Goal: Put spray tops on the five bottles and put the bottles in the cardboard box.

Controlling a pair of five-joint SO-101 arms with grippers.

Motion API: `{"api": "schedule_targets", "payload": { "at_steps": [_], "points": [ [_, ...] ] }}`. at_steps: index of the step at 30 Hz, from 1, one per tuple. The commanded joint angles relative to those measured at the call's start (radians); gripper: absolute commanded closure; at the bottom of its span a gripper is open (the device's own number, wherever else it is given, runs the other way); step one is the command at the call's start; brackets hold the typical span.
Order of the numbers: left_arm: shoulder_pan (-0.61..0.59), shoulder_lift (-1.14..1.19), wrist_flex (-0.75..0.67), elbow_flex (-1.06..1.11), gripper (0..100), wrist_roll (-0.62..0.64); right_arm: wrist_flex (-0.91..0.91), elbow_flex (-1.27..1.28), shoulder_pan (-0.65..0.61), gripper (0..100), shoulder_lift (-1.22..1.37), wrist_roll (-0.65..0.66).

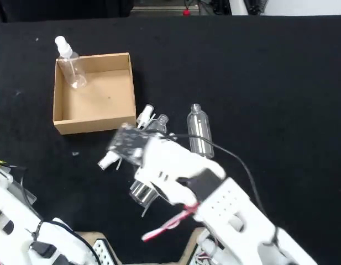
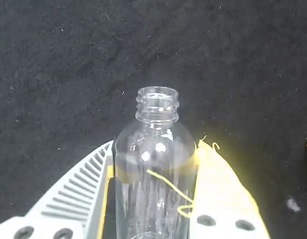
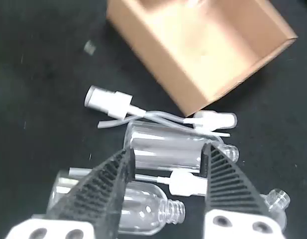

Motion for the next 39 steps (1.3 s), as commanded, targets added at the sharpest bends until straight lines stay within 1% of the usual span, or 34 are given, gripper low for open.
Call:
{"api": "schedule_targets", "payload": {
  "at_steps": [1, 6, 8, 10, 13, 18, 20, 24, 29, 32, 38, 39],
  "points": [
    [0.005, -0.032, -0.061, 0.012, 91, 0.046, 0.002, -0.143, -0.046, 78.7, 0.176, 0.124],
    [-0.004, -0.032, -0.106, 0.047, 91, 0.051, 0.015, -0.211, -0.112, 78.7, 0.366, 0.336],
    [-0.038, -0.032, -0.124, 0.051, 91, 0.051, 0.015, -0.236, -0.127, 78.7, 0.453, 0.431],
    [-0.087, -0.032, -0.138, 0.05, 91, 0.051, 0.015, -0.286, -0.129, 78.7, 0.549, 0.48],
    [-0.125, -0.032, -0.13, 0.05, 91, 0.046, 0.023, -0.39, -0.123, 78.6, 0.684, 0.48],
    [-0.128, -0.032, -0.13, 0.051, 91, 0.043, 0.023, -0.529, -0.126, 78.4, 0.84, 0.488],
    [-0.128, -0.032, -0.13, 0.051, 91, 0.043, 0.025, -0.57, -0.126, 78.4, 0.874, 0.517],
    [-0.142, -0.032, -0.129, 0.051, 91, 0.043, 0.021, -0.615, -0.129, 78.6, 0.937, 0.574],
    [-0.16, -0.032, -0.124, 0.051, 91, 0.043, 0.023, -0.682, -0.124, 78.6, 1.036, 0.575],
    [-0.156, -0.032, -0.091, 0.042, 91, 0.043, 0.023, -0.717, -0.129, 78.6, 1.096, 0.575],
    [-0.154, -0.032, -0.094, 0.045, 91, 0.043, 0.021, -0.737, -0.124, 78.9, 1.164, 0.575],
    [-0.154, -0.032, -0.094, 0.045, 91, 0.043, 0.021, -0.737, -0.124, 80.2, 1.17, 0.575]
  ]
}}
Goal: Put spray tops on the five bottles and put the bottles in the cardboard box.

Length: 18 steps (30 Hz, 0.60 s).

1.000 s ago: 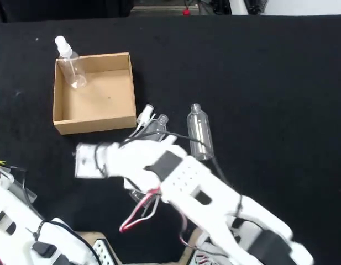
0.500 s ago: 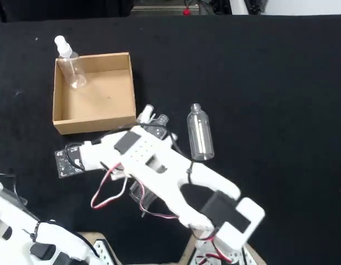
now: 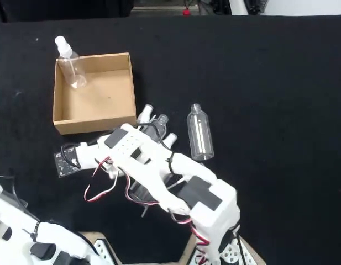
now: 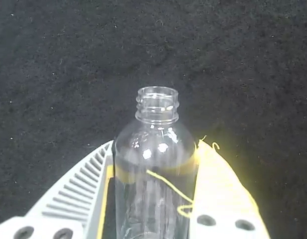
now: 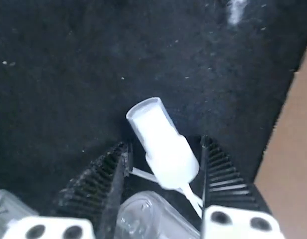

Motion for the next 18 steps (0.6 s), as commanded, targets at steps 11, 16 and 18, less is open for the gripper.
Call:
{"api": "schedule_targets", "payload": {
  "at_steps": [11, 16, 18],
  "points": [
    [-0.005, -0.026, 0.002, -0.016, 91, 0.005, 0.005, -0.137, 0.029, 98.7, -0.077, -0.127],
    [0.025, -0.028, 0.002, -0.016, 91, 0.008, 0.005, -0.185, 0.089, 98.7, -0.254, -0.221],
    [0.059, -0.035, 0.006, -0.015, 91, 0.006, 0.005, -0.194, 0.114, 98.7, -0.354, -0.278]
  ]
}}
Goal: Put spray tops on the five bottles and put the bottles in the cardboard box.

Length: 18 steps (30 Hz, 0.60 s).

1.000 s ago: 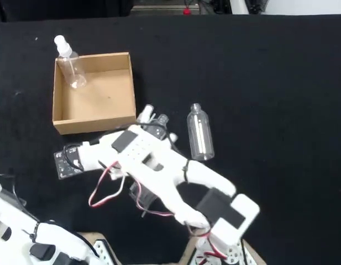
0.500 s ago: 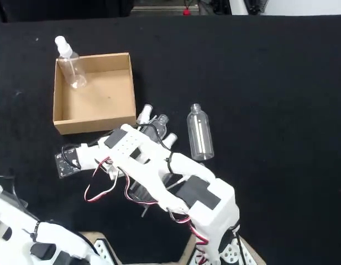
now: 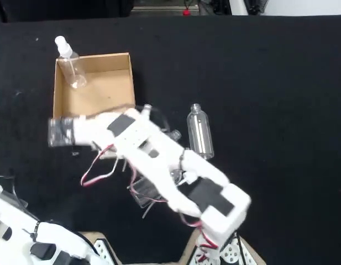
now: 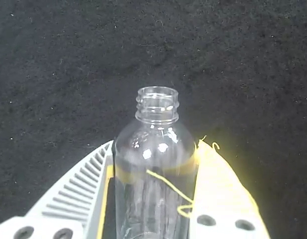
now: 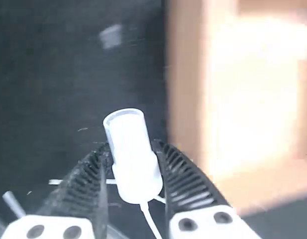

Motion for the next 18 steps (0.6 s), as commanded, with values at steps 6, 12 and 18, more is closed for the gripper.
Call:
{"api": "schedule_targets", "payload": {
  "at_steps": [6, 12, 18],
  "points": [
    [0.222, -0.038, 0.008, -0.056, 91, 0.005, -0.005, -0.076, 0.167, 98.7, -0.536, -0.288],
    [0.481, -0.038, 0.009, -0.113, 91, 0.009, -0.006, -0.16, 0.311, 98.7, -0.802, -0.559],
    [0.825, -0.084, 0.029, -0.157, 91, 0.011, 0.002, -0.206, 0.393, 98.7, -0.911, -0.752]
  ]
}}
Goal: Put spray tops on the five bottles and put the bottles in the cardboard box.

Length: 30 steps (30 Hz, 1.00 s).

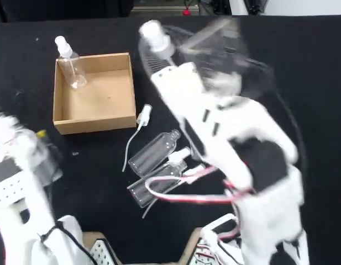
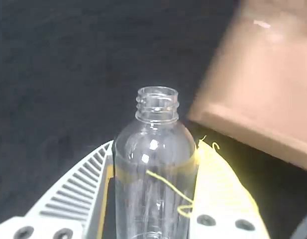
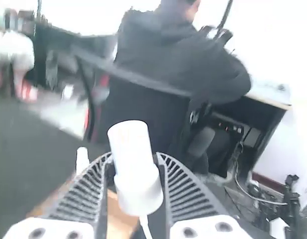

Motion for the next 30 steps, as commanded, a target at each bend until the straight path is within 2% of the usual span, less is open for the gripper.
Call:
{"api": "schedule_targets", "payload": {
  "at_steps": [1, 6, 14, 20, 27, 30],
  "points": [
    [0.269, -0.089, 0.011, -0.096, 91, 0.011, 0.0, -0.044, 0.069, 98.7, -0.054, -0.098],
    [0.437, -0.212, -0.046, -0.084, 91, 0.011, -0.032, -0.018, 0.133, 98.7, -0.054, -0.249],
    [0.582, -0.385, -0.242, 0.174, 91, 0.012, -0.094, -0.005, 0.14, 98.7, -0.056, -0.361],
    [0.611, -0.649, -0.292, 0.375, 91, 0.012, -0.144, 0.056, 0.14, 98.5, -0.061, -0.537],
    [0.611, -0.947, -0.292, 0.541, 91, 0.012, -0.181, 0.056, 0.138, 98.6, -0.062, -0.606],
    [0.611, -0.959, -0.298, 0.562, 91, 0.012, -0.175, 0.062, 0.138, 98.6, -0.062, -0.617]
  ]
}}
